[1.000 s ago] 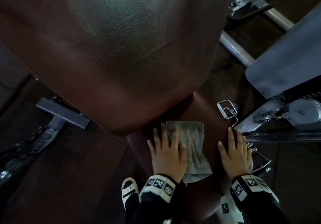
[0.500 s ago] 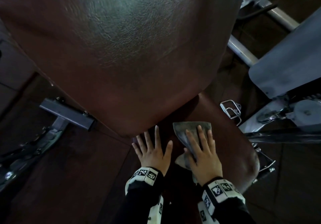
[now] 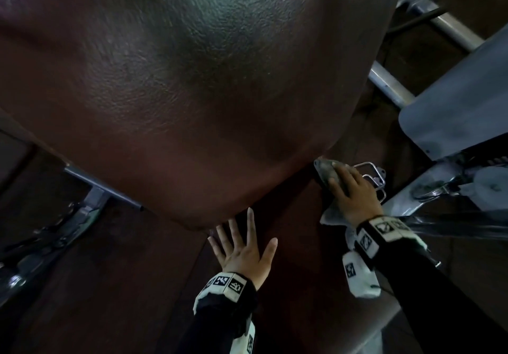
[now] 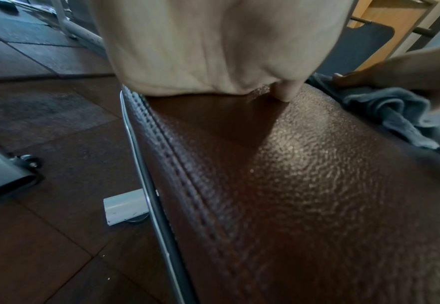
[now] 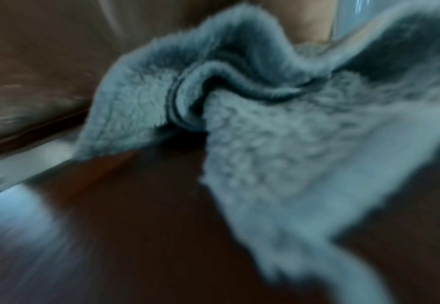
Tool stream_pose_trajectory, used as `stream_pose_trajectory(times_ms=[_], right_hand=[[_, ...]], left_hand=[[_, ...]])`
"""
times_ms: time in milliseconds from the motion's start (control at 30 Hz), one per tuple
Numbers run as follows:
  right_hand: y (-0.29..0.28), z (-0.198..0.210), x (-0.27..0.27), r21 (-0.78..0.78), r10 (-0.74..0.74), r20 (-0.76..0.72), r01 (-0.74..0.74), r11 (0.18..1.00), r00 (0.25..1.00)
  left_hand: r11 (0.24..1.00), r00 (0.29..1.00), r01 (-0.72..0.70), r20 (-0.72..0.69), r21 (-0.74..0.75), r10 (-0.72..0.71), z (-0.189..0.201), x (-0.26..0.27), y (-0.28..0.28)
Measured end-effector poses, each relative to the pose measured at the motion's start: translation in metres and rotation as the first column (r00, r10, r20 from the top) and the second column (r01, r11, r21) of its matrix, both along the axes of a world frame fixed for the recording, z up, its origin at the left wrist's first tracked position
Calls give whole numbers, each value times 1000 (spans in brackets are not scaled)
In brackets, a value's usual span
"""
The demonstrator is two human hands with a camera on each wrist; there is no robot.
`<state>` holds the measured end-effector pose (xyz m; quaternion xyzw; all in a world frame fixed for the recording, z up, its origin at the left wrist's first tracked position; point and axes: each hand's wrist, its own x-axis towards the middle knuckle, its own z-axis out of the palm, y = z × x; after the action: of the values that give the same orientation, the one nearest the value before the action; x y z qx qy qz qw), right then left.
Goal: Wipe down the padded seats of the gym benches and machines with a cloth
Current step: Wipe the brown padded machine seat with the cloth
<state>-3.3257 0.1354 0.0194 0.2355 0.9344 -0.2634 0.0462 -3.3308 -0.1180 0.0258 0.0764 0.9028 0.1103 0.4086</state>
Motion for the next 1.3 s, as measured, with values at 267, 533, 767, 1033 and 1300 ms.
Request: stream_pose_trajectory(times_ms=[267, 533, 767, 1033, 1300], right_hand=[[31, 4, -65, -217, 7, 212, 41, 975, 977], [48, 19, 42, -340, -38, 79, 63, 938, 996], [54, 28, 113, -419, -77, 85, 106, 902, 993], [55, 7, 18, -416, 53, 21, -39, 909, 998], [60, 11, 66, -396, 26, 20, -16, 918, 999]], left_hand=[[1000, 1000, -1, -17, -18, 1, -3, 2, 1], [999, 1000, 9, -20, -49, -10, -2, 2, 1], [998, 999, 4, -35, -65, -6, -3, 3, 3], [997, 999, -11, -35, -70, 8, -3, 3, 5], [997, 999, -3, -46, -77, 0, -1, 2, 5]])
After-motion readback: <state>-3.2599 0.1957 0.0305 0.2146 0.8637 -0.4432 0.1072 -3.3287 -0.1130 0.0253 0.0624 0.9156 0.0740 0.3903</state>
